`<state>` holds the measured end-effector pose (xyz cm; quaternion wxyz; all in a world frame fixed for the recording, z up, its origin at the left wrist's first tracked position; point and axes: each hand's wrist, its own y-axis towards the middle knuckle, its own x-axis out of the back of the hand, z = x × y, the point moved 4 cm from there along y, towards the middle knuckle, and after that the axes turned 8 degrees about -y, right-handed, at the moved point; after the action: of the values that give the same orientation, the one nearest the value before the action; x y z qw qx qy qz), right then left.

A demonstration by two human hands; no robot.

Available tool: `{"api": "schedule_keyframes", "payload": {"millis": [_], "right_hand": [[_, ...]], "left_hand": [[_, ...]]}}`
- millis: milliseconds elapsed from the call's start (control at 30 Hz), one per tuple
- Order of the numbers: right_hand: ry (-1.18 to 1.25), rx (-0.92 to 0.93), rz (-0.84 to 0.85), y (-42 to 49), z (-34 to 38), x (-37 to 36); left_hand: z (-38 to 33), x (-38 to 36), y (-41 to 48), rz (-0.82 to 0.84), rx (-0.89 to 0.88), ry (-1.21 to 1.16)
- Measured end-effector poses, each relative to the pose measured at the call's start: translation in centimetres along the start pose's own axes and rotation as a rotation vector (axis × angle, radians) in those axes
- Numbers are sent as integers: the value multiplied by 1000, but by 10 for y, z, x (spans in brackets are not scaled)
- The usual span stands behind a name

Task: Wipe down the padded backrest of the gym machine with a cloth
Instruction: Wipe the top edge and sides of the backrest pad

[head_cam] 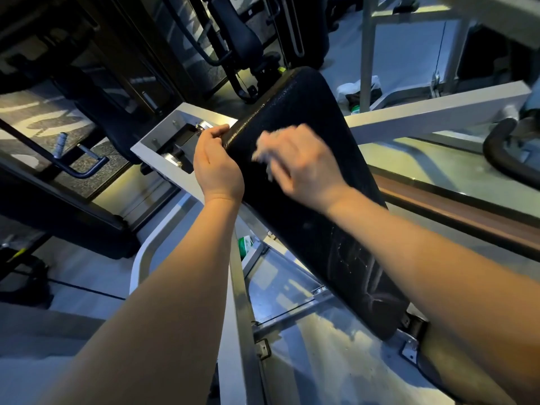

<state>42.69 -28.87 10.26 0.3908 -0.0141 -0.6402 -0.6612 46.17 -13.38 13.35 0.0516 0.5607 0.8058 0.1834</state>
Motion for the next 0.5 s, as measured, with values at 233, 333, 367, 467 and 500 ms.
{"api": "schedule_keyframes", "payload": {"millis": [233,333,367,467,500], "right_hand": [[112,-266,-146,8,20,2],[123,117,16,-8,32,7],[67,172,29,-1,22,8],[-49,-42,-42,36,-23,11],[-44,-186,-76,47,-35,12]], "left_hand": [[2,0,4,12,6,-3],[4,1,4,9,-7,-13],[5,1,4,14,3,-14],[6,1,3,31,37,-5],[5,1,3,30,38,-17]]}}
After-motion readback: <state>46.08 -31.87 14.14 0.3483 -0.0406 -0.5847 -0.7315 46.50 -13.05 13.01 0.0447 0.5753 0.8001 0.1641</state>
